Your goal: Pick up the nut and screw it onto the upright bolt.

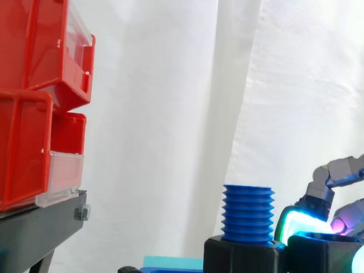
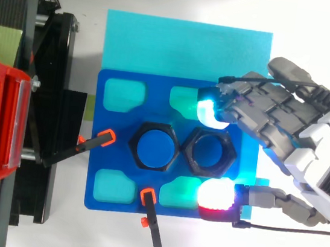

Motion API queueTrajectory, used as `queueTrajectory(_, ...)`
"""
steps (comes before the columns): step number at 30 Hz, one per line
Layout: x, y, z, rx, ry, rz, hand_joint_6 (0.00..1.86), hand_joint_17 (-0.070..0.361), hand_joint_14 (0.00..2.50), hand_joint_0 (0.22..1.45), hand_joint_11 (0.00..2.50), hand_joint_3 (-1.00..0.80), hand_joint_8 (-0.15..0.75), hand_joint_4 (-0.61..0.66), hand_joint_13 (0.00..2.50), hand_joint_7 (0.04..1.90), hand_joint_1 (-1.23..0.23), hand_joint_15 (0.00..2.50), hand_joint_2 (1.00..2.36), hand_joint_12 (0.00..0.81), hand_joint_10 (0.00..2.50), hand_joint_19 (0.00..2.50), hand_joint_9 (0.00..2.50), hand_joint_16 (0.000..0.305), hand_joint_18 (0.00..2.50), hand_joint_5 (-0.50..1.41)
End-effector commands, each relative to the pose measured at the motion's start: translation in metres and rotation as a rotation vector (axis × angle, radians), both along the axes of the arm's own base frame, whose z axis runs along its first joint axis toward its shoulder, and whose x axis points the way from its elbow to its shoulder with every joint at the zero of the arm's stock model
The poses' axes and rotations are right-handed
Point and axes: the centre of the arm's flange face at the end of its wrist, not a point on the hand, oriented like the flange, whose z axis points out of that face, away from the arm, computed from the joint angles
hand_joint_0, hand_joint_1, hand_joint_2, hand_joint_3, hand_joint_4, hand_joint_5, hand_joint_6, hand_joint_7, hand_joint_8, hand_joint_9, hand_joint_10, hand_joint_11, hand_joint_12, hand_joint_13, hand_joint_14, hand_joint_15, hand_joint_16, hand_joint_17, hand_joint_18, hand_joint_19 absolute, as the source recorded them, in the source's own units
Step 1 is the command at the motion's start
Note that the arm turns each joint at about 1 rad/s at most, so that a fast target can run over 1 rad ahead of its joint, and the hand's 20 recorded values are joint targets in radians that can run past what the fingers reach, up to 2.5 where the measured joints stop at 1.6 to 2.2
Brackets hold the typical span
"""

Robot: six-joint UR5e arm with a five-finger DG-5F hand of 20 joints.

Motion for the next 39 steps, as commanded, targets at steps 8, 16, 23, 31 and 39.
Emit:
queueTrajectory(8,-0.004,-0.008,0.027,0.019,-0.022,0.02,0.62,0.067,0.0,0.52,0.0,-0.5,0.268,0.25,0.74,1.06,-0.56,0.0,1.0,0.264,0.0,0.1,0.67,0.03,0.59,-0.17)
queueTrajectory(16,-0.013,-0.021,0.059,-0.001,-0.022,0.029,0.61,0.067,0.0,0.52,0.0,-0.5,0.27,0.25,0.74,1.07,-0.56,0.0,1.0,0.262,0.0,0.1,0.67,0.03,0.59,-0.17)
queueTrajectory(23,-0.007,-0.032,0.07,0.007,-0.047,0.035,0.61,0.068,0.0,0.52,0.0,-0.5,0.269,0.25,0.74,1.07,-0.56,0.0,1.0,0.263,0.0,0.1,0.67,0.03,0.59,-0.17)
queueTrajectory(31,0.018,-0.047,0.108,-0.015,-0.127,0.125,0.61,0.068,0.0,0.52,0.0,-0.5,0.27,0.25,0.75,1.07,-0.55,0.0,1.0,0.264,0.0,0.1,0.67,0.03,0.6,-0.17)
queueTrajectory(39,0.039,-0.043,0.103,-0.056,-0.21,0.159,0.61,0.068,0.0,0.52,0.0,-0.5,0.271,0.25,0.76,1.08,-0.55,0.0,1.0,0.265,0.0,0.11,0.67,0.03,0.61,-0.16)
